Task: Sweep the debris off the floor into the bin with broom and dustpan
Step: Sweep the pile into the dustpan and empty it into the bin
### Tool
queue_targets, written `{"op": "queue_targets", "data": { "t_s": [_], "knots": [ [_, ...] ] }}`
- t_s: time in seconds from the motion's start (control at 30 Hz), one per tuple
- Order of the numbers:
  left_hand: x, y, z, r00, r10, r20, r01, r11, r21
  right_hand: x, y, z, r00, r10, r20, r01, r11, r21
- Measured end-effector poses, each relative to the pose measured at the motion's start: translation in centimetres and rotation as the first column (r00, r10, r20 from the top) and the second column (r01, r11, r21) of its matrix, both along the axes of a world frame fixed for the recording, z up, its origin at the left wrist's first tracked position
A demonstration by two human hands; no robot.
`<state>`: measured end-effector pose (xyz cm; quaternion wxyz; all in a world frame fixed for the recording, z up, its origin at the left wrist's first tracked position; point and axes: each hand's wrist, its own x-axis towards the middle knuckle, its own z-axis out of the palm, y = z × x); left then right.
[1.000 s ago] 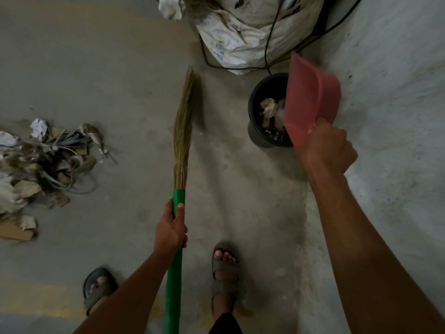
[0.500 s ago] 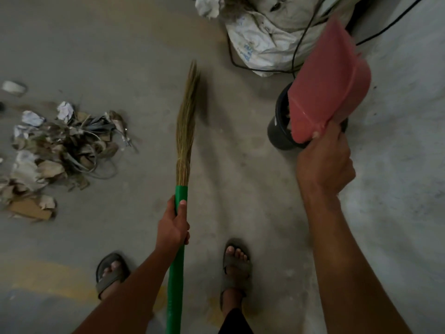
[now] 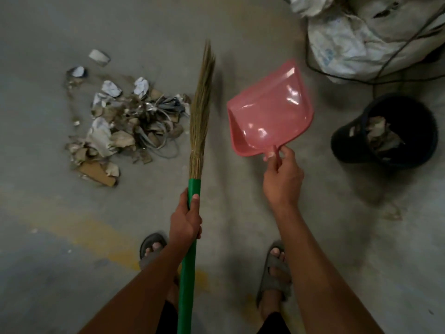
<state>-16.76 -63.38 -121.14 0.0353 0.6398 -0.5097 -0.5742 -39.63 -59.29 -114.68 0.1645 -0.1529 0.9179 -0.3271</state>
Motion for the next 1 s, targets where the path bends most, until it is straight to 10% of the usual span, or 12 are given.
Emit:
{"op": "queue_targets", "data": {
  "t_s": [0.53, 1.0],
  "knots": [
    [15.1, -16.8, 0.3, 0.996, 0.090, 0.024, -0.088, 0.992, -0.092, 19.1, -6.3, -9.4, 0.819, -0.069, 0.569, -0.060, 0.977, 0.205],
    [14.8, -19.1, -5.7, 0.972, 0.226, 0.060, -0.218, 0.970, -0.110, 21.9, -8.0, -19.2, 0.828, -0.069, 0.557, -0.130, 0.942, 0.310]
  ]
}}
